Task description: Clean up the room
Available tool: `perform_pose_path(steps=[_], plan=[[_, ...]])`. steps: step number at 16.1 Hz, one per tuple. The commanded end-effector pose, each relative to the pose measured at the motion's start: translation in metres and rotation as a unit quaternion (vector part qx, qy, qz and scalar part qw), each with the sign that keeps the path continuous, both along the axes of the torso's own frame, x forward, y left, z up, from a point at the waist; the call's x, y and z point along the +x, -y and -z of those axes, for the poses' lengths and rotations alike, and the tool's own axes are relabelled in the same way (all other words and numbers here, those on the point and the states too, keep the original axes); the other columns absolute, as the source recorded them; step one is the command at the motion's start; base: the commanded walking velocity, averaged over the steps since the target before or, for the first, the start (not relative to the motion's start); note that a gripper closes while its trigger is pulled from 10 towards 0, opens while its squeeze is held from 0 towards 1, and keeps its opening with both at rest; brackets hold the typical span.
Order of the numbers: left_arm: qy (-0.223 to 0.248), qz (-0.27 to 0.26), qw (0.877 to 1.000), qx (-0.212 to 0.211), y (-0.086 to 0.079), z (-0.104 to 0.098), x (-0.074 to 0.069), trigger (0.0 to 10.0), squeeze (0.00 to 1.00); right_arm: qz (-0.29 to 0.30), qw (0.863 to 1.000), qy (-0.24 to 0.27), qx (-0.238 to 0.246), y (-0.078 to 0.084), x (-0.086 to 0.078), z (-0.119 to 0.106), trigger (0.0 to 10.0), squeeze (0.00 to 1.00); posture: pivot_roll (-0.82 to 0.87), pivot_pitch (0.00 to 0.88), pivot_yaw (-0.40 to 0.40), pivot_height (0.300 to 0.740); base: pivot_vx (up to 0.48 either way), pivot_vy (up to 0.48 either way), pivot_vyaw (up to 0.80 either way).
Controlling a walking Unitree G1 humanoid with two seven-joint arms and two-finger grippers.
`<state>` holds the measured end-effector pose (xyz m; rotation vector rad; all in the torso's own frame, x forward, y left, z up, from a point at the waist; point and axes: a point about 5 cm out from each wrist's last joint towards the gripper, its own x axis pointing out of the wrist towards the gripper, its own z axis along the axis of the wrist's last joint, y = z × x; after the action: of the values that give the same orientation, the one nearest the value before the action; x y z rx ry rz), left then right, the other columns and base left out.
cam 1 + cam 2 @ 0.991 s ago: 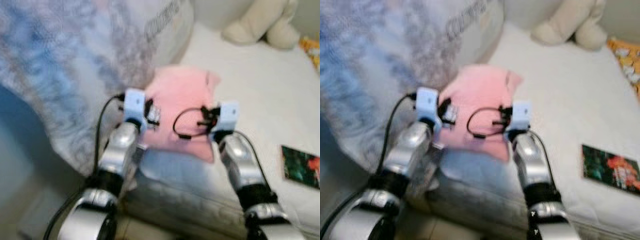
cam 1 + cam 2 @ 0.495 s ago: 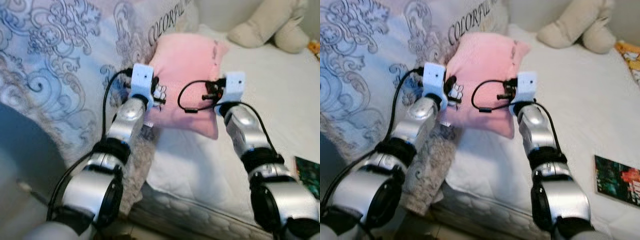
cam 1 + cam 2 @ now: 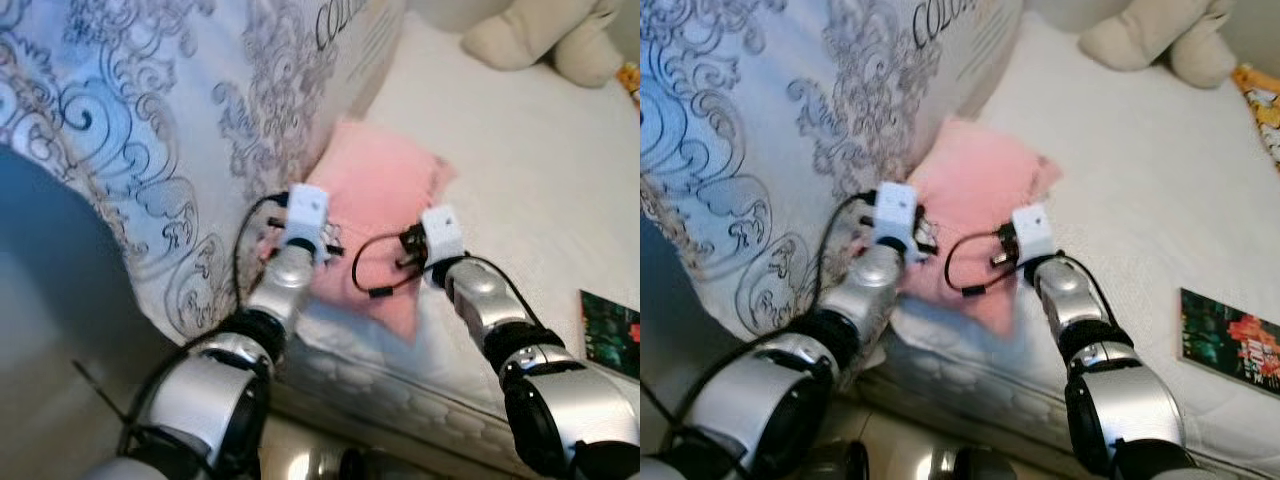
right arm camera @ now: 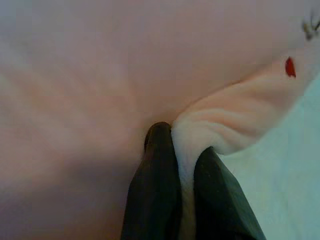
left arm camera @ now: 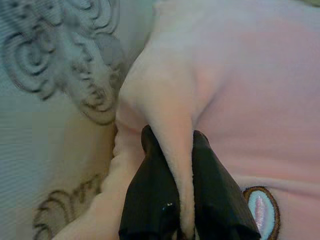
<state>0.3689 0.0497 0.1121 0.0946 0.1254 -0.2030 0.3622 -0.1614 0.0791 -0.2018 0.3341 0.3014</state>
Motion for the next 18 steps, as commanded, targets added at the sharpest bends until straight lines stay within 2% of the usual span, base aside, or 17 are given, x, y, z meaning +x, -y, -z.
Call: perform_pose_path(steps=[1, 6, 7, 8, 11, 13, 14, 15, 17, 18], plan=[[-0.010, -0.008, 1.000, 0.013, 0.000, 0.009, -0.004, 10.0, 0.00, 0.017, 1.000, -0.010, -0.017, 0.013, -0.003, 0.005, 10.0, 0.00, -0.03, 0.235, -0.121, 0.740, 0.000, 0.000, 0.00], [0.003, -0.014, 1.000, 0.015, -0.010, -0.002, 0.004, 10.0, 0.00, 0.029, 0.999, -0.016, -0.001, 0.002, -0.005, 0.010, 10.0, 0.00, -0.02, 0.224, -0.112, 0.740, 0.000, 0.000, 0.00], [0.008, -0.015, 1.000, 0.007, -0.012, -0.005, 0.006, 10.0, 1.00, 0.058, 0.998, -0.018, 0.020, 0.005, -0.004, 0.009, 10.0, 0.57, -0.02, 0.217, -0.113, 0.740, 0.000, 0.000, 0.00], [0.010, -0.016, 1.000, 0.004, -0.013, -0.007, 0.007, 10.0, 1.00, 0.080, 0.996, -0.018, 0.039, 0.008, -0.002, 0.007, 10.0, 1.00, -0.02, 0.212, -0.116, 0.740, 0.000, 0.000, 0.00], [0.018, -0.030, 0.999, -0.001, -0.024, -0.013, 0.012, 10.0, 1.00, 0.097, 0.994, 0.002, 0.040, 0.007, 0.003, -0.002, 10.0, 1.00, -0.03, 0.159, -0.106, 0.740, 0.000, 0.000, 0.00], [0.031, -0.038, 0.999, -0.015, -0.029, -0.022, 0.017, 10.0, 1.00, 0.096, 0.994, 0.019, 0.044, 0.002, 0.005, -0.005, 10.0, 1.00, -0.04, 0.070, -0.081, 0.740, 0.000, 0.000, 0.00], [0.039, -0.038, 0.998, -0.017, -0.030, -0.026, 0.018, 10.0, 1.00, 0.098, 0.994, 0.027, 0.046, 0.002, 0.006, -0.008, 10.0, 1.00, -0.05, 0.052, -0.075, 0.740, 0.000, 0.000, 0.00], [0.067, -0.024, 0.997, -0.022, -0.029, -0.035, 0.019, 10.0, 1.00, 0.098, 0.992, 0.054, 0.061, 0.001, 0.007, -0.013, 10.0, 1.00, -0.06, 0.001, -0.053, 0.740, 0.000, 0.000, 0.00], [0.099, 0.000, 0.995, -0.032, -0.029, -0.047, 0.020, 10.0, 1.00, 0.109, 0.988, 0.080, 0.077, 0.006, 0.000, -0.011, 10.0, 1.00, -0.07, 0.000, -0.034, 0.740, 0.000, 0.000, 0.00], [0.107, 0.016, 0.993, -0.046, -0.034, -0.047, 0.018, 10.0, 1.00, 0.126, 0.984, 0.091, 0.089, 0.012, -0.011, -0.005, 10.0, 1.00, -0.06, 0.000, -0.030, 0.740, 0.000, 0.000, 0.00]])
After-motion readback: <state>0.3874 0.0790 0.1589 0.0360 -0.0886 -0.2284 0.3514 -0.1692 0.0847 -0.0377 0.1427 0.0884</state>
